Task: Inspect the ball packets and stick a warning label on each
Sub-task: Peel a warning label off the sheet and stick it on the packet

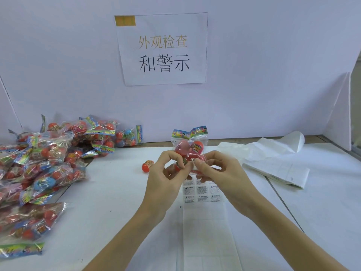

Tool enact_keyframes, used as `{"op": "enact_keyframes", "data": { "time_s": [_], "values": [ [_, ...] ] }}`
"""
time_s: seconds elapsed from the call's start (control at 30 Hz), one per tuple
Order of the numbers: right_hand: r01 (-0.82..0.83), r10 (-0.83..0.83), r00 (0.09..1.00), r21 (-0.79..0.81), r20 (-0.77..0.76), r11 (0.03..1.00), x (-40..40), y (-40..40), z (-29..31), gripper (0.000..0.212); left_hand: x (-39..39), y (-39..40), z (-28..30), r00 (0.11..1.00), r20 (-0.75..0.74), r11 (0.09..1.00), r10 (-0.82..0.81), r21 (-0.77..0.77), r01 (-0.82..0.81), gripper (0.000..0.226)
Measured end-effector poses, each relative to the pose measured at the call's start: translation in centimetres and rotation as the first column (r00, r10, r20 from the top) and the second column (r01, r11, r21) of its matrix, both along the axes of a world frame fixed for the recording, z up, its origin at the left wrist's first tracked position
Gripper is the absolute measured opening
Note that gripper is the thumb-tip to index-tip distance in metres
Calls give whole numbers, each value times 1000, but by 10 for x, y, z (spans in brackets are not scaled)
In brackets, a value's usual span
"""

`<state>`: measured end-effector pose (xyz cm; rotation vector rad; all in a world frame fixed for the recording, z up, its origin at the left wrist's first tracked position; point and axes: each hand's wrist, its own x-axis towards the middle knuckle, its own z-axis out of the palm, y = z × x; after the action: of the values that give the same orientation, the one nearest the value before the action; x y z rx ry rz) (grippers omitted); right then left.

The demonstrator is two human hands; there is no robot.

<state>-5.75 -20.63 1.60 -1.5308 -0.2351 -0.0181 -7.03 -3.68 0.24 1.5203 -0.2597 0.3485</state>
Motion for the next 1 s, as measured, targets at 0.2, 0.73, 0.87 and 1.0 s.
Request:
{"op": "enact_keyframes", "data": {
  "time_s": [0.2,0.73,0.87,1.0],
  "values": [
    [-140,144,981,41,-128,989,1,-4,3,39,5,7,2,995,-84,996,-59,54,64,22],
    [-390,531,845,614,-56,686,17,-53,27,79,25,44,12,925,-169,940,341,74,-333,27],
    [-345,465,871,479,-158,807,17,-42,20,63,25,70,5,790,67,413,609,824,-388,19],
    [-317,421,879,386,-224,866,18,-37,15,65,20,136,9,533,-71,84,843,996,0,46]
  ]
}}
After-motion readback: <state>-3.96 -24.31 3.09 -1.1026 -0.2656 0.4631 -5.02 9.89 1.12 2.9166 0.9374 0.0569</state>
